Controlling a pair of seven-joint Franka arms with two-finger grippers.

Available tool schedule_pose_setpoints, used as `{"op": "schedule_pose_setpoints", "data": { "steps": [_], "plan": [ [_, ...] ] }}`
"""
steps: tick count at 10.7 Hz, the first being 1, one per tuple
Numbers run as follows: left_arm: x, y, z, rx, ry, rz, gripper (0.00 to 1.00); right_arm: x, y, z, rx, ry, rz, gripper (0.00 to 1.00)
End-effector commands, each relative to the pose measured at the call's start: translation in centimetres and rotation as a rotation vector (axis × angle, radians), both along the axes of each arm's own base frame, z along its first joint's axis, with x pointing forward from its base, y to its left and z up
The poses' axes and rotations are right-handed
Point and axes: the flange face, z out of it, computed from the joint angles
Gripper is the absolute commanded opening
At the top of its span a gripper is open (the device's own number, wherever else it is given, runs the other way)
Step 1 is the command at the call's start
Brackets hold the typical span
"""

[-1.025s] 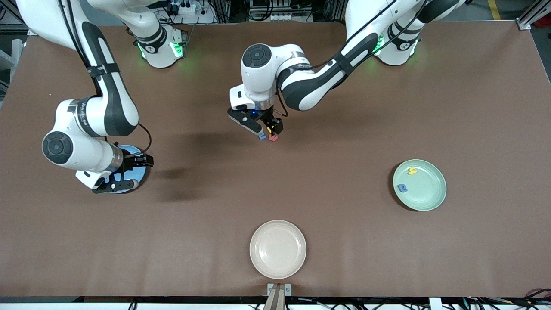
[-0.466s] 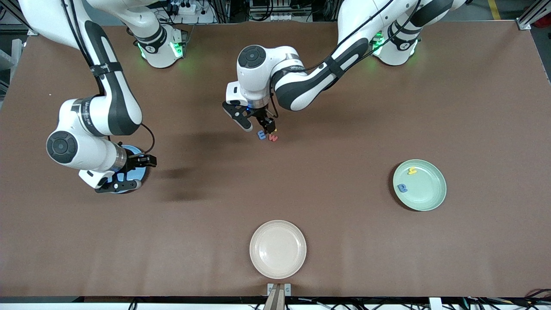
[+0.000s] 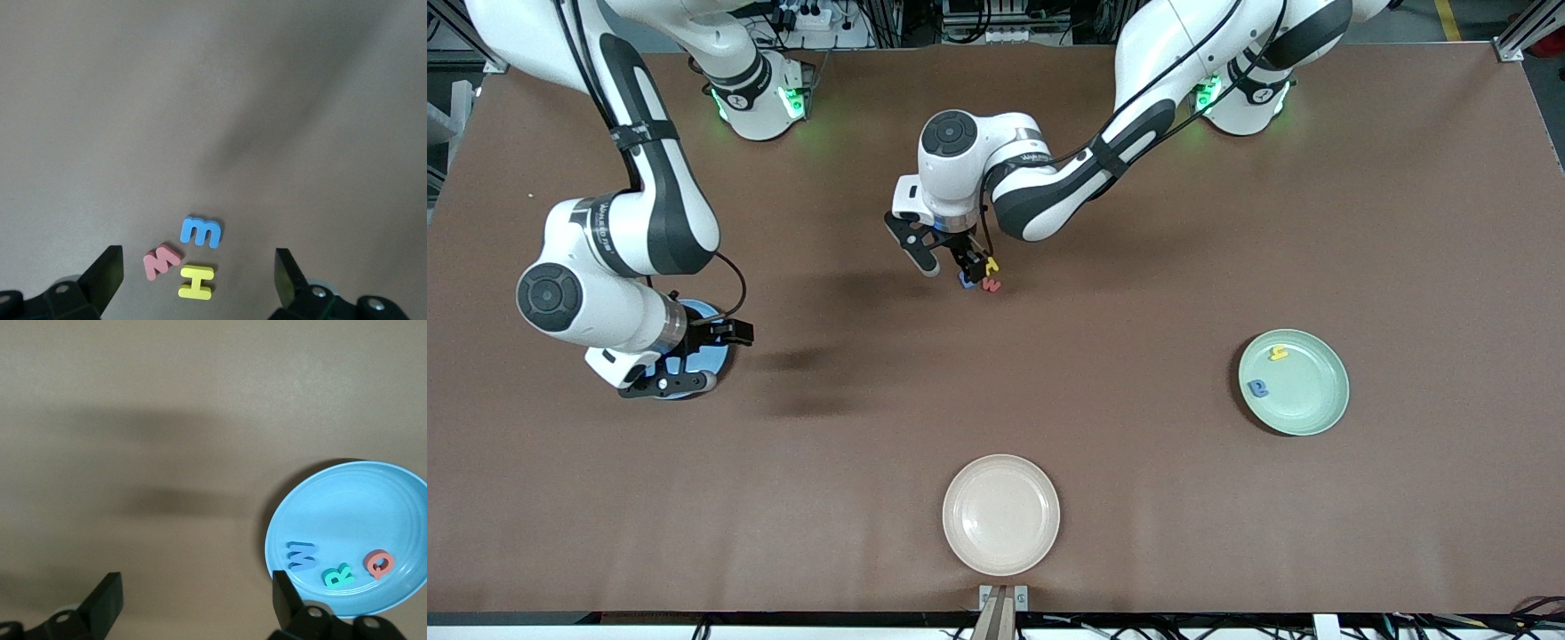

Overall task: Sort uppercase to blue plate, lowercase to green plate
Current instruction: 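Lower the open left gripper around the blue foam m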

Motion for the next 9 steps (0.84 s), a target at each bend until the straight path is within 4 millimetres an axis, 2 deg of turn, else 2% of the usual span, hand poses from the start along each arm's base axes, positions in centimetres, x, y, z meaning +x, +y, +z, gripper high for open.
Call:
{"op": "schedule_pose_setpoints", "data": {
  "steps": [1,6,9],
  "plan": [
    [-0.2,-0.2,-0.7,0.008,-0.025,-0.041,1.00,-0.2,0.4,1.2,0.001,-0.004,-0.012,1.00],
    [0.3,0.4,-3.8,0.062,-0.031,-0.087,1.00,-0.2,0.4,1.2,0.001,-0.003,-0.012,1.00],
    [-0.3,0.1,-4.8,0.071,-0.022,-0.094,0.99,-0.3,0.4,1.1,0.000,-0.001,-0.012,1.00]
  ]
}}
